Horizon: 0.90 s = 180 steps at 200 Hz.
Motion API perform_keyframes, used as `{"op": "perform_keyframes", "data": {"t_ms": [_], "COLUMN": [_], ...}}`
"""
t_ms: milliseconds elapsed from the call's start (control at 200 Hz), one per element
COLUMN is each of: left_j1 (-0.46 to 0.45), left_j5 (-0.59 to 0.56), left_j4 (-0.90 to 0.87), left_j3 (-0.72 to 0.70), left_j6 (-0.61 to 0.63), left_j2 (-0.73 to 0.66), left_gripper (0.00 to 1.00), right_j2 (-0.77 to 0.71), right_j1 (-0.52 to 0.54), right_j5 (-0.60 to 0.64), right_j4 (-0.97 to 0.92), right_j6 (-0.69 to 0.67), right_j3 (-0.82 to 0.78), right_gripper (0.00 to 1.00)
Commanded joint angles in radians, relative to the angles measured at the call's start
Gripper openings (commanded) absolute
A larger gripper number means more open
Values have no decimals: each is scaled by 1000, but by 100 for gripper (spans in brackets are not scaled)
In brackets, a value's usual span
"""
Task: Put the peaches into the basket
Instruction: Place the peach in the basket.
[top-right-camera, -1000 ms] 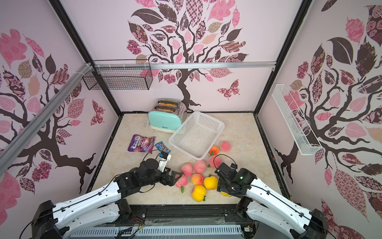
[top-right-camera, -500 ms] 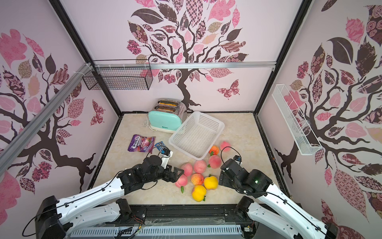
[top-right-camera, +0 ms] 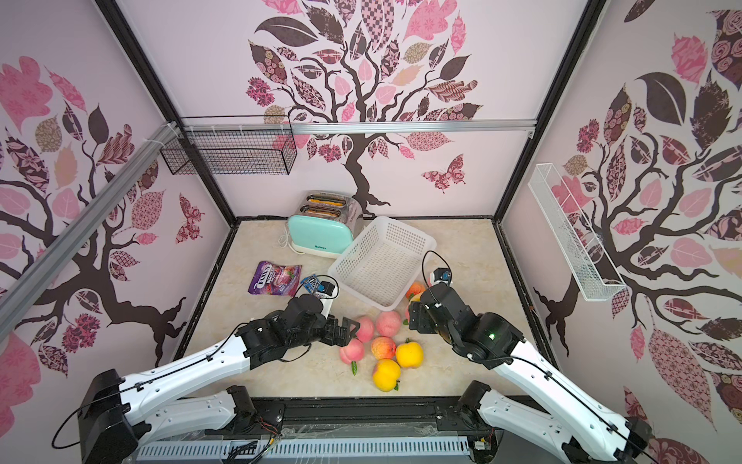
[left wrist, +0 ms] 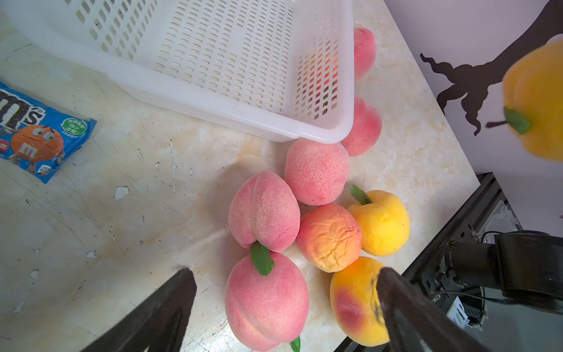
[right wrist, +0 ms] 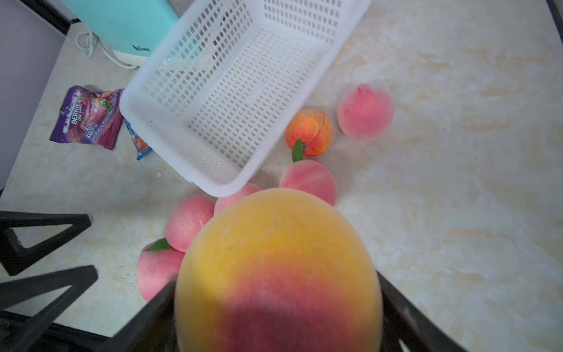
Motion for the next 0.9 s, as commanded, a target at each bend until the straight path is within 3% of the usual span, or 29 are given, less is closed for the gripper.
{"op": "perform_keyframes", "data": {"t_ms": [0, 175, 505, 895], "left_j1": [12, 36, 110, 137], "left_j5": [-21, -35, -4, 5], "left_j4": [-32, -63, -91, -84], "left_j3": [54, 104, 166, 250], "left_j6": [18, 39, 94, 175], "left_j2": [17, 32, 59, 159], "left_gripper": [97, 97, 97, 97], "right_j2": [46, 163, 413, 668], "right_j1": [-27, -182, -316, -381], "right_j5": [14, -155, -222, -250], "right_j4": [144, 252, 348, 403], "right_j6": [-126, -190, -299, -367], "right_j3": [66, 118, 259, 405], "right_gripper": [86, 86, 86, 87]}}
